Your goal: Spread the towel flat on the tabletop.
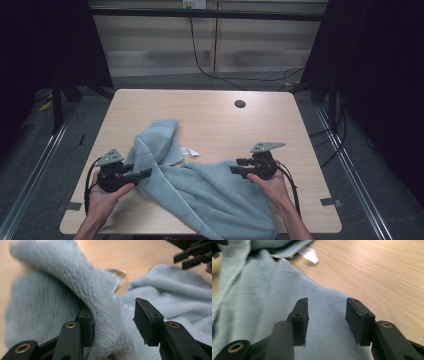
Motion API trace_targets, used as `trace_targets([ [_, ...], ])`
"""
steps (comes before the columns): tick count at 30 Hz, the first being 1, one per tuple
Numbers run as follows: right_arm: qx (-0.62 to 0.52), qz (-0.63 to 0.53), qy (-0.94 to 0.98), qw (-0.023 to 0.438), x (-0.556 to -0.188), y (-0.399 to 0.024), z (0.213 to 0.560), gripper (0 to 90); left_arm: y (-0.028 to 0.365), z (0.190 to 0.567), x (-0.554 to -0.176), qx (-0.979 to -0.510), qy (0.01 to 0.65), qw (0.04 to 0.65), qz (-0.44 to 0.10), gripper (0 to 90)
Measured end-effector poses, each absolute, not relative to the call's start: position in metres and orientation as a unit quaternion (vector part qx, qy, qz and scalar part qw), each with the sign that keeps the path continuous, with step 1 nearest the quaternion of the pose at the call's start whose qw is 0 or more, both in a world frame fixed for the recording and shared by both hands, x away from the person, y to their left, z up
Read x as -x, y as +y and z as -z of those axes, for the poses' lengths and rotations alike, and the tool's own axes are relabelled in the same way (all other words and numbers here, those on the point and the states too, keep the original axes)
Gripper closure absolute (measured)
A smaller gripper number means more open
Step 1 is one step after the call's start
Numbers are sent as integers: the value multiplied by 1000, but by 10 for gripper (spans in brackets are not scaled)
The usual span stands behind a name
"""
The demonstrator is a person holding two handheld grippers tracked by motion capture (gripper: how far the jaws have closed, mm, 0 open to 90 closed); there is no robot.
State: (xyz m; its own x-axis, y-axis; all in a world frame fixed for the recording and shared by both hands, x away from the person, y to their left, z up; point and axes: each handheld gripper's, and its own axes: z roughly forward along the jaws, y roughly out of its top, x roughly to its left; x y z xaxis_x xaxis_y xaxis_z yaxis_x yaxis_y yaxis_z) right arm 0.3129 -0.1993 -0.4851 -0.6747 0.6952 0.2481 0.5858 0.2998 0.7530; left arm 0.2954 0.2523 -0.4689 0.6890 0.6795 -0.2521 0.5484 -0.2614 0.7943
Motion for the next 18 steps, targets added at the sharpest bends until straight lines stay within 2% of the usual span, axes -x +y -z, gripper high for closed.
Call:
trace_targets([
  [4, -409, -413, 811, 69, -328, -193, 502, 483, 254, 482, -299, -807, 391, 438, -64, 679],
  [7, -413, -406, 812, 75, -328, -192, 507, 500, 254, 485, -302, -815, 380, 434, -55, 777],
  [8, -414, -408, 810, 74, -328, -192, 507, 524, 254, 485, -303, -814, 384, 432, -56, 788],
  [11, -406, -390, 822, 86, -325, -191, 505, 723, 257, 485, -306, -811, 387, 436, -51, 793],
  [13, -403, -389, 824, 81, -321, -194, 503, 815, 264, 483, -307, -798, 396, 452, -54, 794],
  [18, -412, -416, 806, 87, -300, -218, 488, 853, 275, 476, -309, -784, 397, 474, -61, 803],
])
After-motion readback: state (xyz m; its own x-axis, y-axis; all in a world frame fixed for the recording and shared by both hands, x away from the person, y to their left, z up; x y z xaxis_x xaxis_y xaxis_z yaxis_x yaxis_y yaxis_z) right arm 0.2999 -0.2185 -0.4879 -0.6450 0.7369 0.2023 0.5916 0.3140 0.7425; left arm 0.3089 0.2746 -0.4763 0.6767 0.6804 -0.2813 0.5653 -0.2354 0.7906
